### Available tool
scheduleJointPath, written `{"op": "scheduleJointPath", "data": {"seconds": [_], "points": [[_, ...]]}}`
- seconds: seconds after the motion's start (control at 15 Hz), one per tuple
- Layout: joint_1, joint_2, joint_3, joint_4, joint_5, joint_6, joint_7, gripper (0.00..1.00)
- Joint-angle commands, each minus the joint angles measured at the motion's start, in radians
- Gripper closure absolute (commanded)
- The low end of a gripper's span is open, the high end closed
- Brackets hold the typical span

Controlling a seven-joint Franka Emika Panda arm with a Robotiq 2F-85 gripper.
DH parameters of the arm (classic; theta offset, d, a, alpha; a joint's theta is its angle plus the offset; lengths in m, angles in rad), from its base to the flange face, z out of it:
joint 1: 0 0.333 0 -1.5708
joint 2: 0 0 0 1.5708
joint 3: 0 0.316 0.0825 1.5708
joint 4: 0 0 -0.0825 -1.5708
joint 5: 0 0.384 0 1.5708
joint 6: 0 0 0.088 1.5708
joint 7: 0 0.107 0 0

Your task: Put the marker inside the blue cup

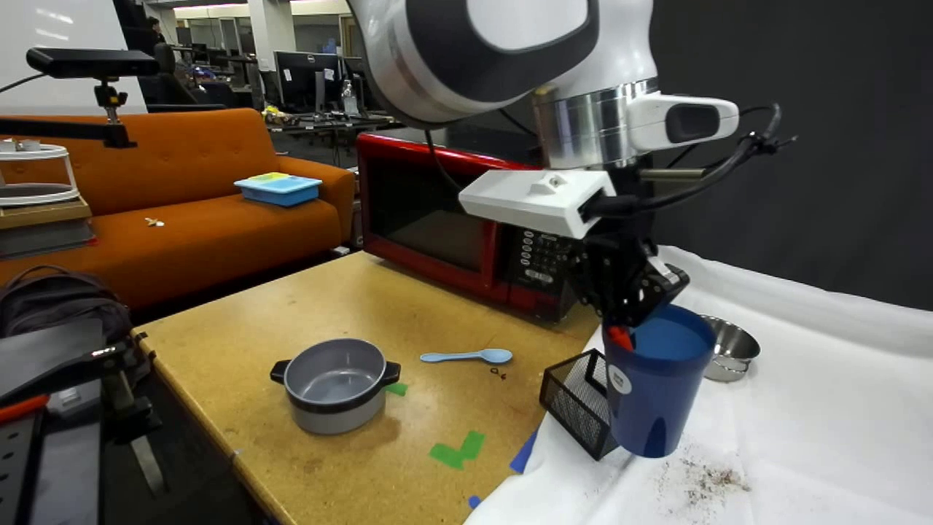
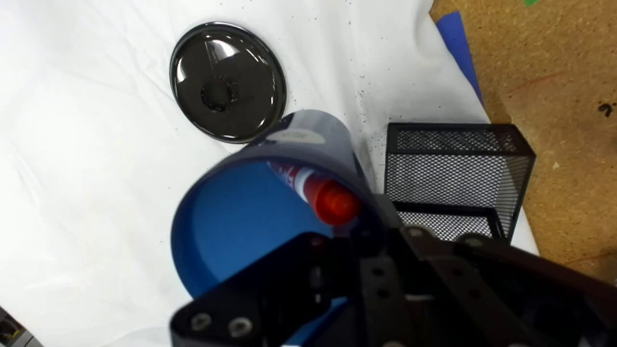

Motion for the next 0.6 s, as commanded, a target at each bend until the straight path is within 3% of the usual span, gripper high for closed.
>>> {"op": "scheduleJointPath", "data": {"seconds": [0.0,0.27,0.53], "points": [[-0.159,0.043,0.141,0.115,-0.01,-0.095,0.015,0.99],[-0.289,0.142,0.25,0.239,0.027,-0.129,-0.004,0.99],[-0.341,0.284,0.268,0.395,0.033,-0.136,0.038,0.99]]}}
